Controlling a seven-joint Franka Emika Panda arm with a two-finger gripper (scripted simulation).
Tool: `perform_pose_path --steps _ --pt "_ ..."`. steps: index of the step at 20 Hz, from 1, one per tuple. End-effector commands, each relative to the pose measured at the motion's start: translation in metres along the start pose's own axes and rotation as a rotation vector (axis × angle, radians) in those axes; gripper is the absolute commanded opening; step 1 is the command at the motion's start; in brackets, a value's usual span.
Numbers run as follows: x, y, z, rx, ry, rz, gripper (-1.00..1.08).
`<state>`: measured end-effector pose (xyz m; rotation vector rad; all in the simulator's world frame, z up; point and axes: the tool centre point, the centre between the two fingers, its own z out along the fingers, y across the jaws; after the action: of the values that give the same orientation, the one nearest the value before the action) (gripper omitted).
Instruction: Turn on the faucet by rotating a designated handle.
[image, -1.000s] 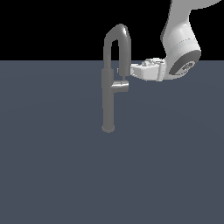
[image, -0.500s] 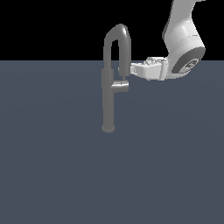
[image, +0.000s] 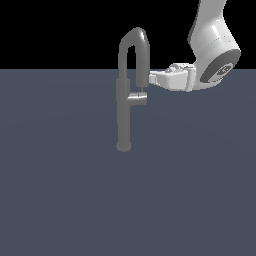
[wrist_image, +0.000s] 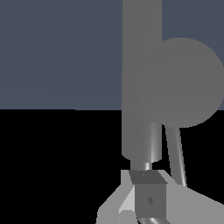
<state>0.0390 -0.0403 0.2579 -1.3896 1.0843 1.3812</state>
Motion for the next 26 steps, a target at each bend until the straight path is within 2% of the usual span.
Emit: perform_pose_path --steps 1,9,11,21,23,26 --pt "0.0 0.009 0.0 -0.004 -0.003 0.004 -1.0" --pt "-0.001 0.031 0.0 -0.006 -0.004 0.004 -1.0" --pt "-0.002 0.025 0.0 -0.001 0.002 -0.004 -1.0" --pt "0.015 0.058 0.0 -0.005 -0.003 0.003 -1.0" --pt "0.007 0.051 0.0 -0.005 0.003 -0.012 -1.0" --pt "0.022 0.061 0.0 -0.005 0.0 -0.006 -1.0"
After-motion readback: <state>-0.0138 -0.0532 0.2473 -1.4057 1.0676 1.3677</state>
